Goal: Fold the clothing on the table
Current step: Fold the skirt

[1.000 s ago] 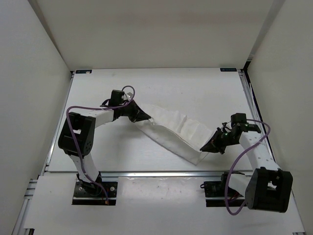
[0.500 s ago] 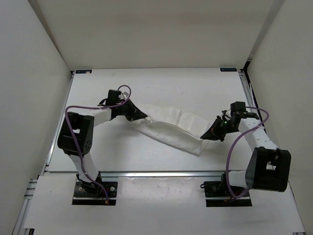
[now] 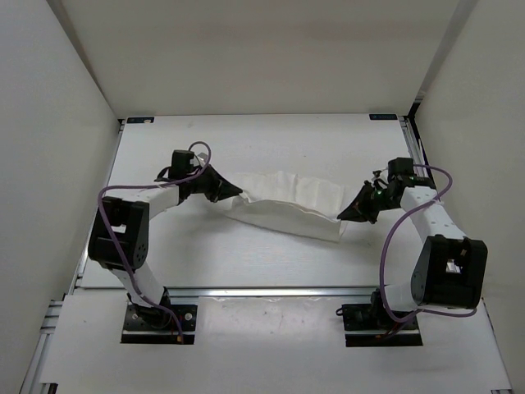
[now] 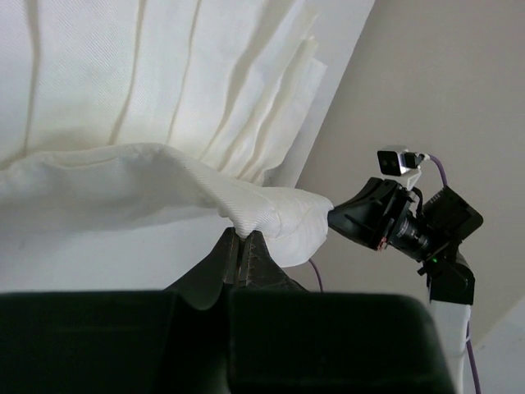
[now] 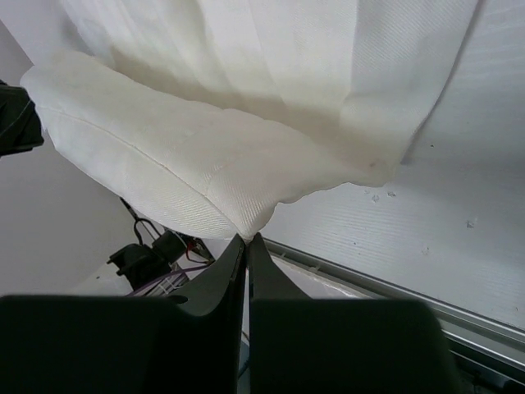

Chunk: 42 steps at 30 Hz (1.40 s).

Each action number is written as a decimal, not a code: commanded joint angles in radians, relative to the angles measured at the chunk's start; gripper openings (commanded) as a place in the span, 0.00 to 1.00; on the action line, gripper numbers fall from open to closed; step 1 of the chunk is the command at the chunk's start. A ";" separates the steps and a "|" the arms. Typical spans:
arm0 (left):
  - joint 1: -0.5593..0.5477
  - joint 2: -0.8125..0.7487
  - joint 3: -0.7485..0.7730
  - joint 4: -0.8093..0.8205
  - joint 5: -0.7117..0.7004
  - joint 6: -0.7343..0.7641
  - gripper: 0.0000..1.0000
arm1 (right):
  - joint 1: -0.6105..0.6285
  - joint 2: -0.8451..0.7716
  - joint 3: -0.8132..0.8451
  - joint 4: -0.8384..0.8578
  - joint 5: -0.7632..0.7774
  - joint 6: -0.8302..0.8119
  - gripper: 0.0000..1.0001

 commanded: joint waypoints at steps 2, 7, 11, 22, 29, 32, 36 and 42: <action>0.049 -0.129 -0.008 -0.003 0.005 -0.007 0.00 | 0.004 -0.014 0.096 -0.002 0.016 -0.022 0.00; 0.072 -0.204 -0.029 -0.017 0.008 -0.004 0.00 | 0.018 0.023 0.180 0.001 0.028 -0.034 0.00; 0.090 -0.247 -0.052 -0.032 -0.004 0.000 0.00 | 0.037 0.063 0.234 0.012 0.020 -0.033 0.00; 0.096 -0.290 -0.109 -0.025 -0.009 -0.013 0.00 | 0.051 0.103 0.306 0.024 0.019 -0.036 0.00; 0.127 -0.285 -0.138 -0.009 -0.013 -0.014 0.00 | 0.052 0.083 0.257 0.029 0.010 -0.040 0.00; 0.110 -0.304 -0.129 -0.038 -0.015 0.005 0.00 | 0.051 0.057 0.239 0.004 0.022 -0.050 0.00; 0.089 -0.368 -0.178 -0.057 -0.004 0.008 0.00 | 0.066 -0.052 0.158 -0.008 0.010 -0.028 0.00; 0.079 -0.507 -0.208 -0.144 -0.016 0.046 0.00 | 0.124 -0.212 0.085 -0.092 0.066 -0.022 0.00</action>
